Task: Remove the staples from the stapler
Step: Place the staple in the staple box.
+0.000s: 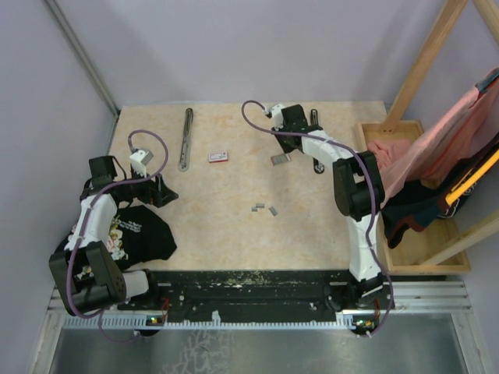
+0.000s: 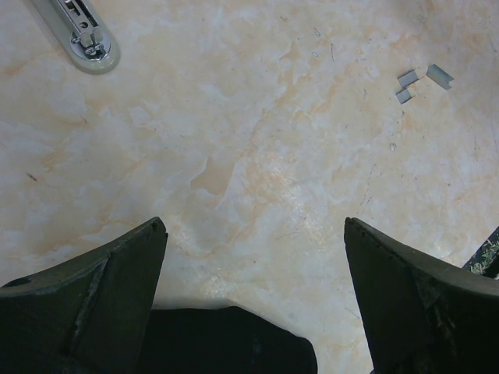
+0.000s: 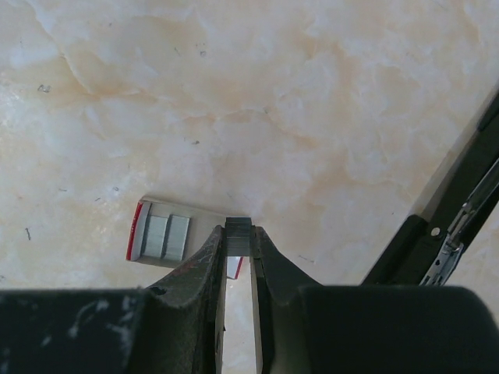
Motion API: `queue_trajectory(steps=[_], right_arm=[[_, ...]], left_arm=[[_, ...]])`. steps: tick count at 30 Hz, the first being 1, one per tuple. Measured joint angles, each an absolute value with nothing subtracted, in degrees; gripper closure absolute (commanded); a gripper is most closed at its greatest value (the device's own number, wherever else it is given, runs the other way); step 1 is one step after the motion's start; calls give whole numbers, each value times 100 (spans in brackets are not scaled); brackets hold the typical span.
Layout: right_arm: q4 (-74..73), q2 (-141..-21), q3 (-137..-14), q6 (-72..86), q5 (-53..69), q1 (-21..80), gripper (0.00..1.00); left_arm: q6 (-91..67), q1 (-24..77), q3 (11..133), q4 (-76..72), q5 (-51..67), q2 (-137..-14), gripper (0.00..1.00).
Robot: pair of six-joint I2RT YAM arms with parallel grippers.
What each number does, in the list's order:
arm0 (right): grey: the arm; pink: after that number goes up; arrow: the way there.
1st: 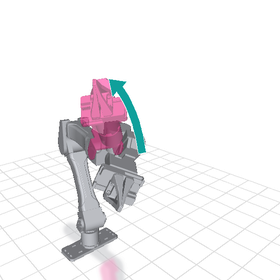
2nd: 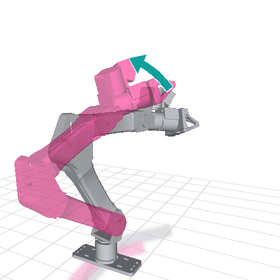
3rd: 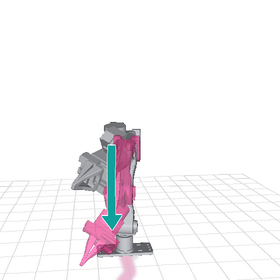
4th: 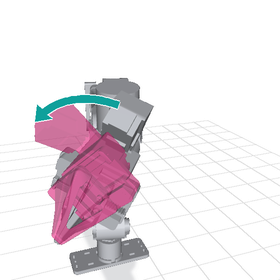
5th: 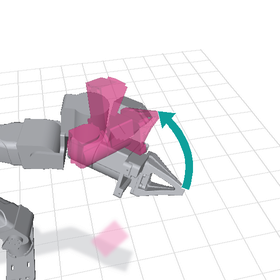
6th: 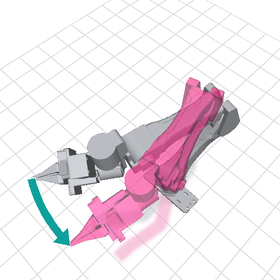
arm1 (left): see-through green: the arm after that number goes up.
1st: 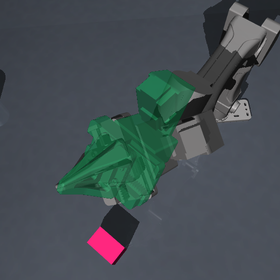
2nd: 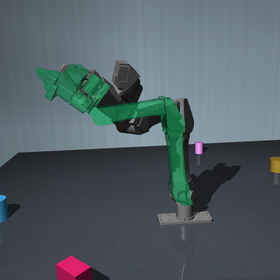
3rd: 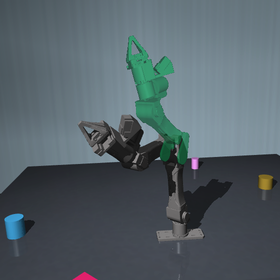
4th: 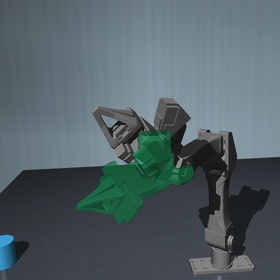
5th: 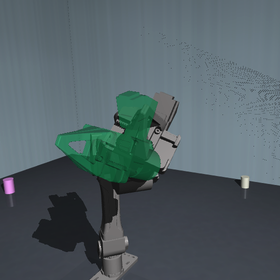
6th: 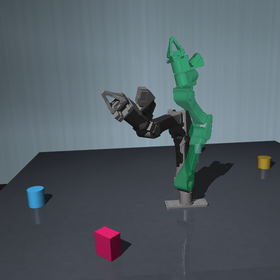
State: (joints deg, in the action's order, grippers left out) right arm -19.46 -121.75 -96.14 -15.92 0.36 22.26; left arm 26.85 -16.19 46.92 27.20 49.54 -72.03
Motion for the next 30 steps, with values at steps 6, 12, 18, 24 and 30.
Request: queue_trajectory(steps=[6, 12, 18, 24, 30], right_arm=[[-1970, -12339, -9614, -1422, -12, 2224, 85], [-1994, -12442, -9614, -1293, 12, 2224, 84], [-2126, -12556, -9612, -1234, 36, 2224, 84], [-2137, -12556, -9612, -1205, 82, 2226, 84], [-2147, -12556, -9612, -1164, 132, 2226, 84]], left_arm=[[2685, -1619, 4692, 2722, 4954, -7203, 0], [2685, -1619, 4692, 2724, 4954, -7203, 0], [2687, -1623, 4692, 2724, 4956, -7203, 0], [2685, -1627, 4692, 2727, 4954, -7203, 0], [2685, -1627, 4692, 2727, 4954, -7203, 0]])
